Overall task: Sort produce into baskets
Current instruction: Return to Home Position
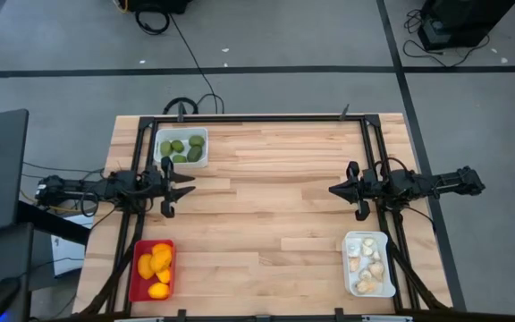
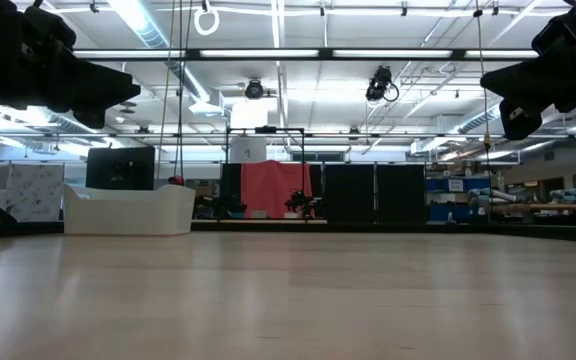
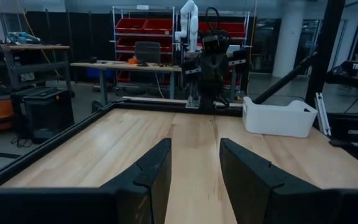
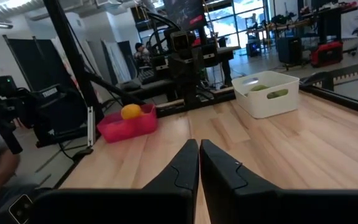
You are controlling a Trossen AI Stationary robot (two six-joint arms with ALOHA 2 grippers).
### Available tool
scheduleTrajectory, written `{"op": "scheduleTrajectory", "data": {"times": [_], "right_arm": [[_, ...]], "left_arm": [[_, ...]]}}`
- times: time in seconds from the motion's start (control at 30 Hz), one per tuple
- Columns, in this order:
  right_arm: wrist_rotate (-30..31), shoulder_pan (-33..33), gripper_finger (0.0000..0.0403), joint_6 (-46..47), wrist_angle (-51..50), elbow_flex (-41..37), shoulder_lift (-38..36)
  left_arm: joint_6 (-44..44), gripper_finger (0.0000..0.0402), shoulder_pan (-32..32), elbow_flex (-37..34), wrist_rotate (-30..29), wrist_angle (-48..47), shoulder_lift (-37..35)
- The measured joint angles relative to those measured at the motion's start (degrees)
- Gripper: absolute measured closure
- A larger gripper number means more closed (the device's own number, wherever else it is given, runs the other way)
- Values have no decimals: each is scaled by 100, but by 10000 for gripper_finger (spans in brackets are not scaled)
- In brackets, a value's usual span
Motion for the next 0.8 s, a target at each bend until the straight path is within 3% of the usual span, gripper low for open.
{"op": "scheduleTrajectory", "data": {"times": [0.4,0.53,0.63,0.8], "right_arm": [[0,0,376,-3,0,0,0],[0,0,374,-3,0,0,0],[0,0,375,-2,0,0,-1],[0,0,375,-2,0,0,-2]], "left_arm": [[-2,261,0,-1,20,58,0],[-994,261,1,-1,561,586,-48],[-1687,261,-2,-1,619,1072,-45],[-1801,261,-2,-1,619,1624,-44]]}}
